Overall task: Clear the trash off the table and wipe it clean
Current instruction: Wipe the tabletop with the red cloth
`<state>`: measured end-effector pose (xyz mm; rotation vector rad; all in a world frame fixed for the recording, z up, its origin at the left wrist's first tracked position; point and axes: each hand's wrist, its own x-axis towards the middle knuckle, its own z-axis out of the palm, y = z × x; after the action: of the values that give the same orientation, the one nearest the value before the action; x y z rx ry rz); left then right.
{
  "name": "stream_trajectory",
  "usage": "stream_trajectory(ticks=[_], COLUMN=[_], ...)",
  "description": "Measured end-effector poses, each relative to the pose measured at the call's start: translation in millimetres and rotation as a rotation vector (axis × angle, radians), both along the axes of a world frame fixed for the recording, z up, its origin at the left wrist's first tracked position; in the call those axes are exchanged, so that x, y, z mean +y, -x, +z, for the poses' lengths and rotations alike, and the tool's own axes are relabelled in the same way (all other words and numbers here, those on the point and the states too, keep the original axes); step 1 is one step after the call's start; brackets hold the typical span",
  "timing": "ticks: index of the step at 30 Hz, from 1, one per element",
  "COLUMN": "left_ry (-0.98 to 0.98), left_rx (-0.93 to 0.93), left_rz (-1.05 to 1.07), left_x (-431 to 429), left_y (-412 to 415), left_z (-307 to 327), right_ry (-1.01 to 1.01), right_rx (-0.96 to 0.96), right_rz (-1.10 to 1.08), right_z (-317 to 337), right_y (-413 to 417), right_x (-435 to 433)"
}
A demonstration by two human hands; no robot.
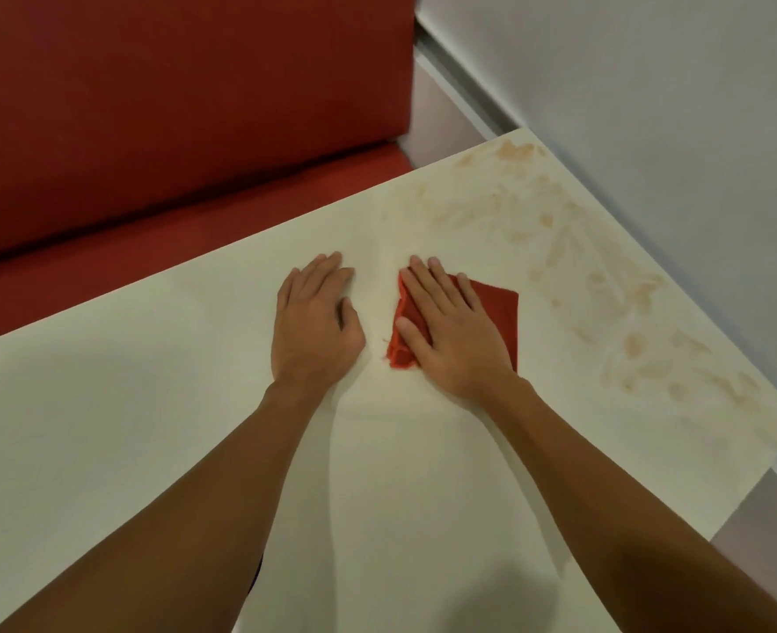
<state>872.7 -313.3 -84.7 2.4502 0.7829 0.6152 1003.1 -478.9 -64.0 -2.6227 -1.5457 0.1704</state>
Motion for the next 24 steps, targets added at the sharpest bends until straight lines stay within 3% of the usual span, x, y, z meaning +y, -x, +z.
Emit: stream_trajectory(ticks=[2, 7, 13, 19, 21, 24], left_ry=[0.001, 0.012, 0.015, 0.007, 0.000, -0.004], left_rx=[-0.008, -0.006, -0.026, 0.007, 0.007, 0.002], left_rz=[0.008, 0.035, 0.093, 0.130, 0.134, 0.132], left_x=[0.2, -0.1, -0.9, -0.7, -0.8, -1.8], left_y=[0.6, 0.1, 2.5, 2.6, 3.3, 2.4], left_z=[0.4, -0.7, 0.9, 0.3, -0.1, -0.4], right_ry=[0.008, 0.018, 0.008, 0.002, 0.001, 0.003], right_rx=[0.018, -0.043, 0.004, -0.026, -0.018, -0.026], right_rz=[-0.006, -0.310, 0.152, -0.281, -0.211, 0.118], right_z=[-0.7, -4.4, 0.4, -4.2, -2.7, 0.1], right_y=[-4.5, -25.6, -10.1, -42.3, -34.2, -27.5], right_x=[-18.7, 35.4, -10.1, 48.5, 67.6, 34.5])
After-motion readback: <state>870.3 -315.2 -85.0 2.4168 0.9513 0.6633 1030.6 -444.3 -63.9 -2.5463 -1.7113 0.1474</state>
